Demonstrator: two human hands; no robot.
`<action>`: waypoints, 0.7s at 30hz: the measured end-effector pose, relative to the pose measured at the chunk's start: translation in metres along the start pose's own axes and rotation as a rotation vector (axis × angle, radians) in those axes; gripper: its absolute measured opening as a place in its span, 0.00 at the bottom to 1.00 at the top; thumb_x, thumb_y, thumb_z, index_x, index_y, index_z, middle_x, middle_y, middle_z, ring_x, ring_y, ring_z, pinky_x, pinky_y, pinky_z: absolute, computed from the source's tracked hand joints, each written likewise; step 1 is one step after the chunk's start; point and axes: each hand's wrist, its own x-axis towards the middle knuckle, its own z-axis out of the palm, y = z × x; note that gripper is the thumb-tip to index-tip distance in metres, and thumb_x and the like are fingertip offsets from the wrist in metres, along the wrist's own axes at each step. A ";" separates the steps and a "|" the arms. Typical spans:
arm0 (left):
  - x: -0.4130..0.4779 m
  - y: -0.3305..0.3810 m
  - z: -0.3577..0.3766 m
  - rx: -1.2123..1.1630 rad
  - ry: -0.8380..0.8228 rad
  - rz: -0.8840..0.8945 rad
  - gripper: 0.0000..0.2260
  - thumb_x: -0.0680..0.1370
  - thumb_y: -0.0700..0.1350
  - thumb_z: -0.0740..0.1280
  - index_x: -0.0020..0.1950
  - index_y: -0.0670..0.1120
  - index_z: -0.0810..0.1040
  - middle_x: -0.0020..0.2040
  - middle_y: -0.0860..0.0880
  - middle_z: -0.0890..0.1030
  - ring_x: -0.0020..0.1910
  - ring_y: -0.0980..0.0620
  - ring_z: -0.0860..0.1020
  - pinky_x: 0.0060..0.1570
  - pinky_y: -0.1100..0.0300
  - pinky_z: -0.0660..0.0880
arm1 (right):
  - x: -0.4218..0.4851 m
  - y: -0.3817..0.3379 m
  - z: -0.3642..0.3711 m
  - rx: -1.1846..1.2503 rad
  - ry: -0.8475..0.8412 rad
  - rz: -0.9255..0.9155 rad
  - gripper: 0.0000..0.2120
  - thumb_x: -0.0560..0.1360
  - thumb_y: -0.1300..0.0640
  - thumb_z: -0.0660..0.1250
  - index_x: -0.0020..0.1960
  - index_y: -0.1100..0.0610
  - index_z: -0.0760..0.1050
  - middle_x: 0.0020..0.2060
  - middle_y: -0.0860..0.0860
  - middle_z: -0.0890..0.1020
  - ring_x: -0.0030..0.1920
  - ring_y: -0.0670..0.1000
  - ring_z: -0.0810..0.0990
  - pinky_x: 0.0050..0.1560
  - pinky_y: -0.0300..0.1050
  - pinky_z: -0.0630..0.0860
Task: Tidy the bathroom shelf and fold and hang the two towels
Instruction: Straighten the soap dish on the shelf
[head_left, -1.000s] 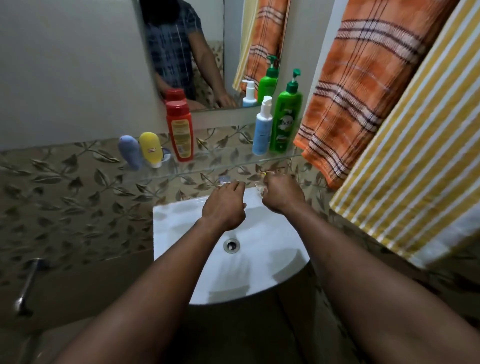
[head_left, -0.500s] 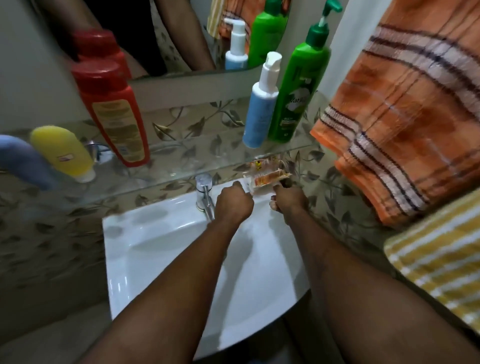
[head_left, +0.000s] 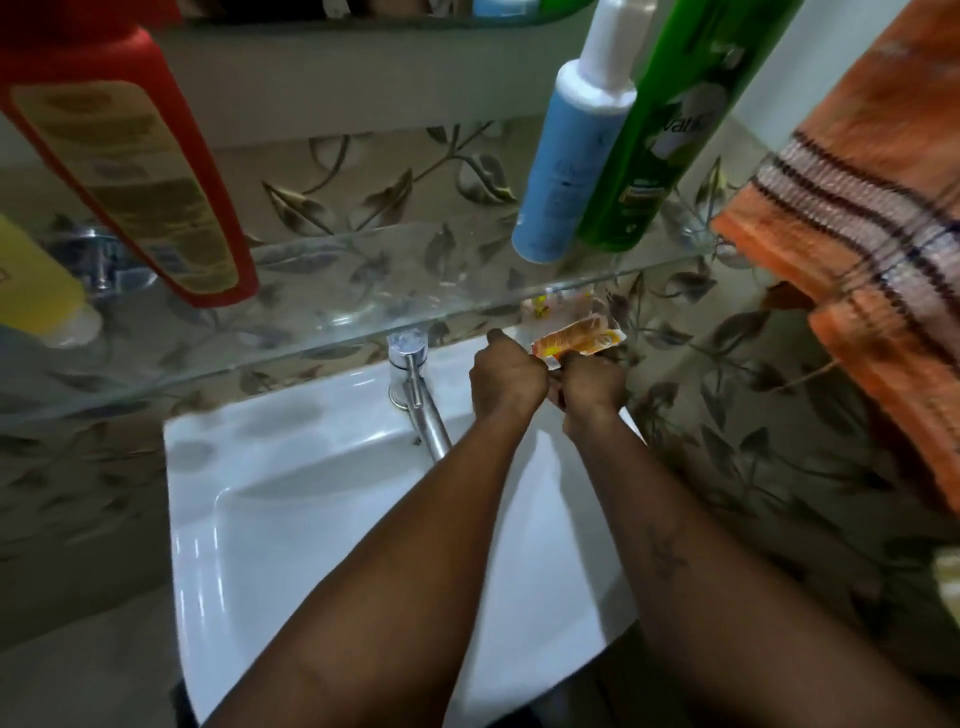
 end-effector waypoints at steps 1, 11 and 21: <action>-0.008 -0.005 -0.001 -0.026 -0.005 -0.006 0.16 0.79 0.42 0.67 0.65 0.42 0.73 0.61 0.40 0.81 0.61 0.37 0.80 0.47 0.55 0.70 | -0.010 0.004 -0.005 -0.003 0.025 -0.014 0.07 0.78 0.64 0.66 0.46 0.60 0.83 0.45 0.61 0.87 0.40 0.56 0.86 0.34 0.38 0.81; -0.160 -0.109 -0.066 -0.338 -0.054 -0.034 0.12 0.75 0.45 0.64 0.57 0.45 0.72 0.51 0.43 0.82 0.42 0.39 0.86 0.39 0.48 0.85 | -0.191 0.077 -0.062 0.057 -0.035 -0.127 0.10 0.77 0.61 0.68 0.38 0.60 0.73 0.27 0.55 0.81 0.34 0.56 0.87 0.43 0.53 0.87; -0.305 -0.315 -0.222 -0.596 0.142 -0.212 0.04 0.82 0.41 0.64 0.51 0.41 0.73 0.41 0.36 0.85 0.26 0.43 0.84 0.25 0.55 0.80 | -0.383 0.211 0.013 -0.229 -0.466 -0.231 0.16 0.66 0.43 0.67 0.44 0.54 0.79 0.36 0.54 0.86 0.43 0.61 0.87 0.51 0.66 0.83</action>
